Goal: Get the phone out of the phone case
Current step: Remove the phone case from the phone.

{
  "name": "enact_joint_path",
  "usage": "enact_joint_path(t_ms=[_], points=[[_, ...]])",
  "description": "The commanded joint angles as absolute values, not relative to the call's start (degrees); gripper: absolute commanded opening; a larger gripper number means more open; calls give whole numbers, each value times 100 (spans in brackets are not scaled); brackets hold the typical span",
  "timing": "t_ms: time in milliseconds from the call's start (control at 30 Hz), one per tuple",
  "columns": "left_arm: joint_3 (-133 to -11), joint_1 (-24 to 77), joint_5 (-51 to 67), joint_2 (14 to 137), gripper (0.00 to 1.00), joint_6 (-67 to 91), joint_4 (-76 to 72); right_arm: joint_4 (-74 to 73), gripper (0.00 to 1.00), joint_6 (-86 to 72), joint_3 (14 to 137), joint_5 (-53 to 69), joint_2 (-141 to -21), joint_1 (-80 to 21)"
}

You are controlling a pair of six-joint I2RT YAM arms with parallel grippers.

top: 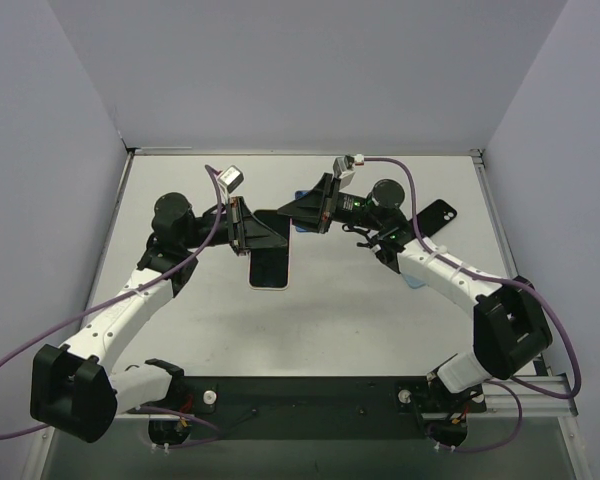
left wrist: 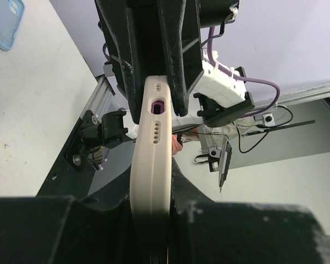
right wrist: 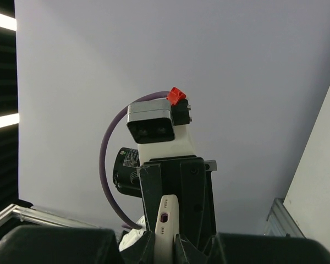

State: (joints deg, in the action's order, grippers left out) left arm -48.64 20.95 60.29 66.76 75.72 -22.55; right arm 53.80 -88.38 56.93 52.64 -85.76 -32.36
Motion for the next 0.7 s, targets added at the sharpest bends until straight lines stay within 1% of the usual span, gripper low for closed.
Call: enact_joint_path(t_ms=[0, 67, 100, 133, 167, 200, 233, 267, 333, 467, 500, 533, 567, 600, 633, 667], points=[[-4939, 2021, 5941, 6601, 0, 7532, -2592, 6505, 0, -9291, 5713, 5089, -8245, -3287], [-4974, 2021, 5950, 6627, 0, 7559, -2567, 6198, 0, -9159, 5704, 5028, -8148, -3296], [-4983, 2021, 5985, 6679, 3, 7576, -2575, 5996, 0, -8906, 5713, 4923, -8008, -3287], [-4957, 2021, 5985, 6688, 30, 7654, -2601, 5507, 0, -8703, 5730, 4887, -7929, -3287], [-4914, 2021, 5977, 6697, 43, 7716, -2654, 5206, 0, -8501, 5757, 4835, -7849, -3287], [-4826, 2021, 5959, 6697, 53, 7769, -2794, 4933, 0, -8316, 5818, 4703, -7683, -3287], [-4782, 2021, 5959, 6697, 59, 7883, -2882, 4461, 0, -7966, 5844, 4633, -7603, -3278], [-4746, 2030, 5950, 6689, 63, 7927, -2944, 4317, 0, -7859, 5862, 4562, -7542, -3261], [-4615, 2048, 5941, 6662, 63, 8085, -3172, 4088, 0, -7700, 5897, 4430, -7418, -3235], [-4500, 2065, 5871, 6610, 59, 8183, -3331, 4060, 0, -7699, 5897, 4359, -7374, -3199], [-4491, 2065, 5862, 6601, 56, 8191, -3348, 4087, 0, -7725, 5889, 4359, -7400, -3199], [-4474, 2065, 5871, 6592, 49, 8209, -3357, 4157, 0, -7752, 5889, 4368, -7418, -3199], [-4474, 2074, 5854, 6583, 39, 8218, -3375, 4183, 0, -7778, 5880, 4386, -7435, -3199], [-4474, 2074, 5854, 6583, 8, 8218, -3375, 4210, 0, -7778, 5871, 4394, -7470, -3208], [-4482, 2074, 5845, 6592, 0, 8235, -3375, 4210, 0, -7778, 5862, 4395, -7471, -3217], [-4482, 2074, 5836, 6574, 0, 8244, -3401, 4201, 0, -7787, 5854, 4386, -7479, -3217]])
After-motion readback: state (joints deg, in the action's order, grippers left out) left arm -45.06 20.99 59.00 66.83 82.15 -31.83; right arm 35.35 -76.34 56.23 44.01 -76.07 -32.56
